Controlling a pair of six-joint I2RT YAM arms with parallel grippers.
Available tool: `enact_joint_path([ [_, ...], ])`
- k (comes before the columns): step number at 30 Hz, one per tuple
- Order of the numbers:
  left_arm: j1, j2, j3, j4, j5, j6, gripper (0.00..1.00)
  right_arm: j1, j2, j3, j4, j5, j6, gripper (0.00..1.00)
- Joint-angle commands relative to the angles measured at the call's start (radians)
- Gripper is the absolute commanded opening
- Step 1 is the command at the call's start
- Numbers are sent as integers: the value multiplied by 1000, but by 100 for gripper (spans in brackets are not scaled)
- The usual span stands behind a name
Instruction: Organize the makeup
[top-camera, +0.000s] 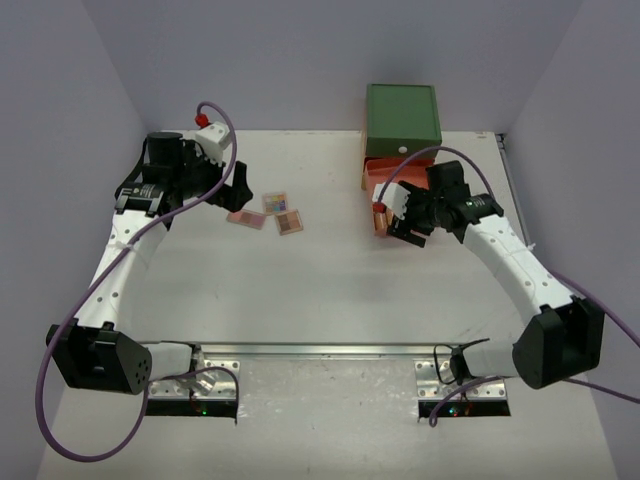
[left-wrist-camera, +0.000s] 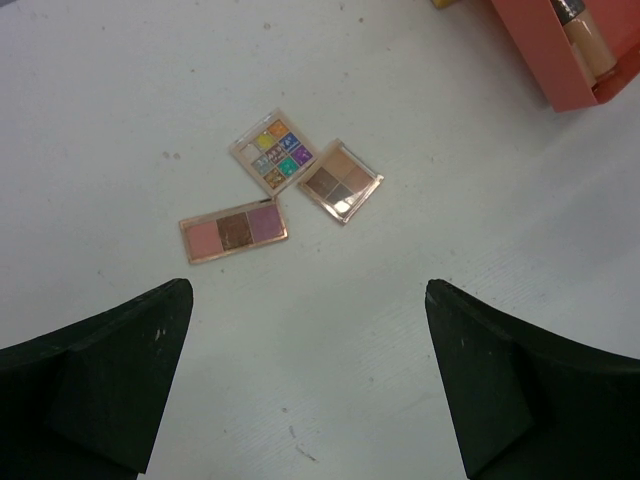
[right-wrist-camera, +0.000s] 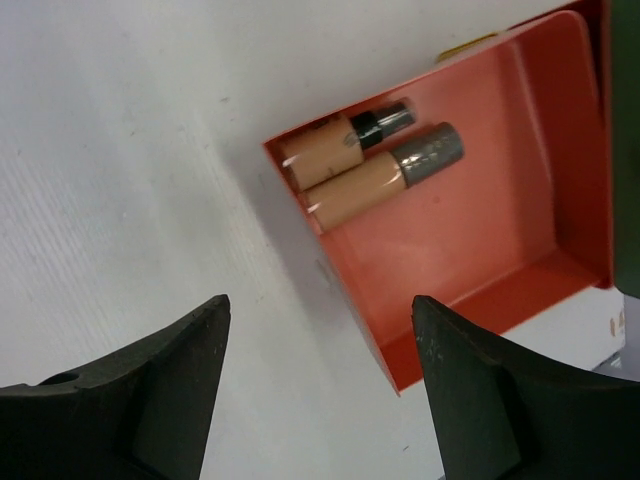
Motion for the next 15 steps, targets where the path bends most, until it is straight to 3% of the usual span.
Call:
enact_joint_path([
  [1,-4,-24,12,38,2,14,100,-1,86,76,-148,-71,-280,72],
  [4,-4,-22,4,38,8,10,100,0,154,93,-171,-49,-335,71],
  [11,-4,-8,11,39,3,7,100,0,185,34,25,-9,-380,68],
  [15,-4,-4,12,39,-3,7,100,-1,218,42,36,-7,-409,68],
])
